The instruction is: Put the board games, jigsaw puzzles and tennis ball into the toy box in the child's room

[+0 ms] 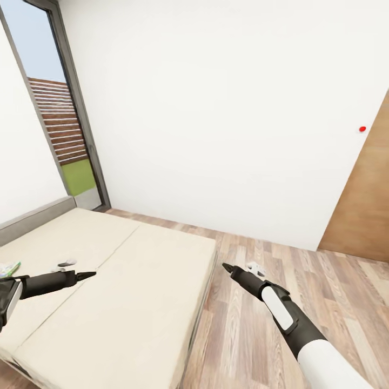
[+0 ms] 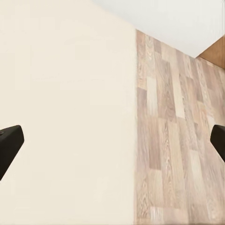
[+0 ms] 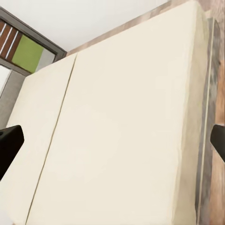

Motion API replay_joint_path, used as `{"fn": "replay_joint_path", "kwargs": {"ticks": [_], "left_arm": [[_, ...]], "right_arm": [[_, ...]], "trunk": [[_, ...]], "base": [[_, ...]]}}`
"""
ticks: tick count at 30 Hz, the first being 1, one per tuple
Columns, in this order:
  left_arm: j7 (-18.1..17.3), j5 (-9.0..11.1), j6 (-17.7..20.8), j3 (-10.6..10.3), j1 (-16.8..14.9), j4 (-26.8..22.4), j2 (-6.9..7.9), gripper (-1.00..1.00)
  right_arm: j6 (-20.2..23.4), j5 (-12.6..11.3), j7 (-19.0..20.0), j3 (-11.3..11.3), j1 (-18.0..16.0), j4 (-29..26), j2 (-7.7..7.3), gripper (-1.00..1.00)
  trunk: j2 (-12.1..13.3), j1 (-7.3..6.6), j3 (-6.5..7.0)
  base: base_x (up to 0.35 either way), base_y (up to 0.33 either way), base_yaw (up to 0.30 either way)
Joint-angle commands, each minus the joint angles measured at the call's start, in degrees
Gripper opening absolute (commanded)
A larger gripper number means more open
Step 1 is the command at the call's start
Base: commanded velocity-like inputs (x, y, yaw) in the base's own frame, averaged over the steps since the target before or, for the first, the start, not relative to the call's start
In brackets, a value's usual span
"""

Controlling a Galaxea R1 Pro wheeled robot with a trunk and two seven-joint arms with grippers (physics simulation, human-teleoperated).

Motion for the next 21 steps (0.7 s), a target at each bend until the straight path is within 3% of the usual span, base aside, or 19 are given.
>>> {"fn": "replay_joint_path", "kwargs": {"ticks": [1, 12, 21], "left_arm": [[-0.46, -0.51, 0.49, 0.33, -0.06, -0.07, -0.05, 1.0], [-0.54, -0.51, 0.49, 0.32, -0.06, -0.07, -0.06, 1.0], [-0.54, -0.51, 0.49, 0.32, -0.06, -0.07, -0.06, 1.0]], "right_arm": [[0.12, -0.21, 0.02, 0.13, -0.06, -0.01, -0.04, 1.0], [0.07, -0.21, 0.02, 0.13, -0.03, -0.01, -0.04, 1.0], [-0.01, -0.21, 0.01, 0.13, -0.05, -0.01, -0.04, 1.0]], "trunk": [[-0.14, 0.04, -0.13], [-0.14, 0.04, -0.13], [-0.14, 0.04, -0.13]], "base": [[-0.015, 0.035, -0.268], [-0.006, 0.046, -0.265], [-0.009, 0.114, -0.062]]}}
